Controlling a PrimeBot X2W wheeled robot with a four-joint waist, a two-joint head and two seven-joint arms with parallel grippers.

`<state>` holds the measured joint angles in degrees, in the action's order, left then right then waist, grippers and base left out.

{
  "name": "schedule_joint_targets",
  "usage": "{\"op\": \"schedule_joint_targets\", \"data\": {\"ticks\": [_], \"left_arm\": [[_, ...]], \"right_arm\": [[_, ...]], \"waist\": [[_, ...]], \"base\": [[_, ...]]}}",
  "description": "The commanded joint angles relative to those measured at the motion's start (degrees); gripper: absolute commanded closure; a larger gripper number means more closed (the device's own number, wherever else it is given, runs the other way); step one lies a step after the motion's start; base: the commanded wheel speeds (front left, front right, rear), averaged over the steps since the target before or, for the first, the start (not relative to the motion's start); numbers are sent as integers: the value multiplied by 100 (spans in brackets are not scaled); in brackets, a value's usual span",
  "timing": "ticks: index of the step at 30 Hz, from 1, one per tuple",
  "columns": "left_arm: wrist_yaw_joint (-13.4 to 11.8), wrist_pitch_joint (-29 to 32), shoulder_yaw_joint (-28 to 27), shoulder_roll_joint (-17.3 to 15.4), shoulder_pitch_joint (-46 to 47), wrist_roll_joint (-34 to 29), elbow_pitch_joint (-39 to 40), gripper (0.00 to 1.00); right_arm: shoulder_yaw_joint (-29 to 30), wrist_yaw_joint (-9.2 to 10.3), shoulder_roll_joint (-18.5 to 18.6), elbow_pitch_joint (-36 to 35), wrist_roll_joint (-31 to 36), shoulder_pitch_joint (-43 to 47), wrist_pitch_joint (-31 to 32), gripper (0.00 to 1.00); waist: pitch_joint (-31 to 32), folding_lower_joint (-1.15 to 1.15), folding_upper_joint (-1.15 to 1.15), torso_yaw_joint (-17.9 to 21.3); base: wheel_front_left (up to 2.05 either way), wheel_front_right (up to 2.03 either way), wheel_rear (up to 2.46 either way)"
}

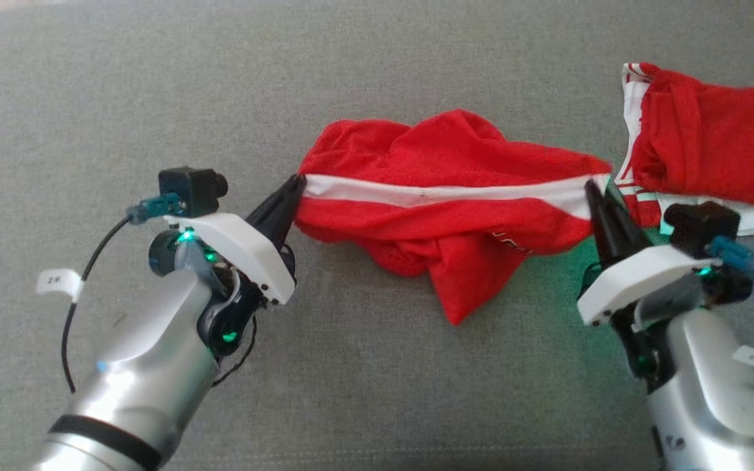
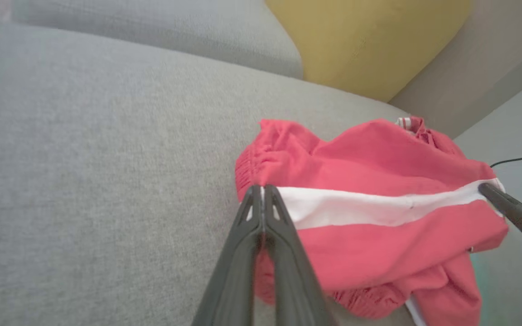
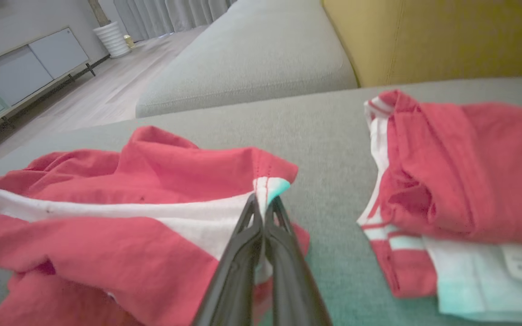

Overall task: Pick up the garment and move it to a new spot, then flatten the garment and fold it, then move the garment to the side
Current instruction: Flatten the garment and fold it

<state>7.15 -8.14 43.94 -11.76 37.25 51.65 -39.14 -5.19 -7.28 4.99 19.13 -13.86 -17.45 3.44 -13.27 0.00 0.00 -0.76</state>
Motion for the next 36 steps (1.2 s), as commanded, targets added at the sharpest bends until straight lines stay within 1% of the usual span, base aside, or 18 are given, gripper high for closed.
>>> {"op": "schedule_joint_targets", "data": {"ticks": [1, 5, 10, 17, 21, 25, 28, 32, 36], "left_arm": [[34, -118, -169, -213, 365, -32, 196, 100], [34, -363, -202, -312, 445, -69, 446, 100], [-3, -518, -295, -426, 527, -187, 802, 100], [-195, -585, -441, -697, 659, -386, 1387, 100], [-371, -589, -565, -895, 839, -511, 1748, 100], [-609, -601, -718, -1076, 928, -622, 2149, 100], [-793, -545, -799, -1211, 796, -602, 2505, 100], [-997, -252, -794, -1475, 379, -486, 3141, 100], [-1313, -4, -967, -1869, -93, -305, 3961, 100]], "right_arm": [[-98, -21, 90, -258, 65, -237, -69, 100], [-171, -21, 342, -521, 225, -447, 19, 100], [-342, -21, 701, -864, 231, -773, 333, 100], [-770, -21, 1247, -1187, 19, -1310, 768, 100], [-939, -21, 1447, -1222, -180, -1689, 879, 100], [-893, -21, 1388, -1217, -500, -1875, 1013, 100], [-733, -21, 1260, -1293, -803, -1724, 1355, 100], [-439, -21, 1117, -1658, -1295, -1197, 2206, 100], [82, -21, 957, -2348, -1572, -660, 3172, 100]], "waist": [[44, 0, 0, -9], [198, 0, 0, -30], [414, 0, 0, -69], [769, 0, 0, -87], [1042, 0, 0, -65], [1345, 0, 0, -33], [1472, 0, 0, -8], [1557, 0, 0, 29], [1529, 0, 0, 73]], "base": [[0, 0, 0], [0, 0, 0], [0, 0, 0], [0, 0, 0], [0, 0, 0], [0, 0, 0], [0, 0, 0], [0, 0, 0], [0, 0, 0]]}}
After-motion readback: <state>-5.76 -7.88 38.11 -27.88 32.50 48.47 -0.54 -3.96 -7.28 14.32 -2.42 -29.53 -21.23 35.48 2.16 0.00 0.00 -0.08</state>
